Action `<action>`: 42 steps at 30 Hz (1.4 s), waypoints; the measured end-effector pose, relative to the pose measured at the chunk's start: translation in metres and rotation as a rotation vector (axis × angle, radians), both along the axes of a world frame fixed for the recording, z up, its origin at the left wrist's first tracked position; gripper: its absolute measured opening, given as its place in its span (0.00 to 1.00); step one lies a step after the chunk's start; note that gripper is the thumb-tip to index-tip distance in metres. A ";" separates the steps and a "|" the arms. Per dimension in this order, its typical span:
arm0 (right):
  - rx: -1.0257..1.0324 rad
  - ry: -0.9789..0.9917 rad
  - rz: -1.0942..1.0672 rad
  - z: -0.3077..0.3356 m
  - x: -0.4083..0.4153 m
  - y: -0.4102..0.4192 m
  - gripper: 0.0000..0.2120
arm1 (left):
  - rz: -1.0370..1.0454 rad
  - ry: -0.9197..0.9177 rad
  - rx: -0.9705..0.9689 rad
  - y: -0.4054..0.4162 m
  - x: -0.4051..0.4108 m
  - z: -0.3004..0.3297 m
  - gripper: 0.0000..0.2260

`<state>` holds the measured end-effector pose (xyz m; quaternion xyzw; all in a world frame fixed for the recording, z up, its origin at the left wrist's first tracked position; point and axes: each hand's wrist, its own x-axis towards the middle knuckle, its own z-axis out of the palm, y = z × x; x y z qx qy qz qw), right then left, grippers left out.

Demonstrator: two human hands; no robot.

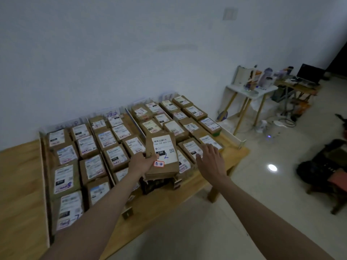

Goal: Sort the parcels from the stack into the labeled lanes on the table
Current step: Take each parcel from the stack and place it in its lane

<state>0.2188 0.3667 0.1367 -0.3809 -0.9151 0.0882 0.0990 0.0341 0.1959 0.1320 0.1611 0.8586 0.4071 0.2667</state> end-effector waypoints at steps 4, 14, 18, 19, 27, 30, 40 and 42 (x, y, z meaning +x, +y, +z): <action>0.008 0.004 -0.040 -0.004 0.030 0.047 0.23 | -0.045 0.001 0.010 0.060 0.026 -0.005 0.14; 0.017 0.003 -0.105 -0.022 0.051 0.170 0.23 | -0.142 0.022 -0.001 0.208 0.033 -0.022 0.21; -0.002 -0.006 -0.097 -0.033 0.041 0.232 0.23 | -0.141 0.024 0.014 0.271 0.022 -0.038 0.21; -0.009 -0.009 -0.094 -0.034 0.038 0.248 0.23 | -0.136 0.017 0.007 0.286 0.019 -0.041 0.21; -0.037 -0.041 -0.076 -0.040 0.011 0.359 0.22 | -0.085 -0.036 -0.018 0.380 0.006 -0.049 0.21; -0.073 -0.057 -0.050 -0.052 0.004 0.390 0.23 | -0.069 -0.037 -0.018 0.398 0.006 -0.052 0.16; -0.119 -0.100 0.169 -0.095 -0.029 0.491 0.24 | 0.168 -0.044 -0.017 0.461 0.023 -0.071 0.15; -0.129 -0.112 0.235 -0.100 -0.033 0.515 0.24 | 0.241 -0.014 0.023 0.477 0.038 -0.072 0.12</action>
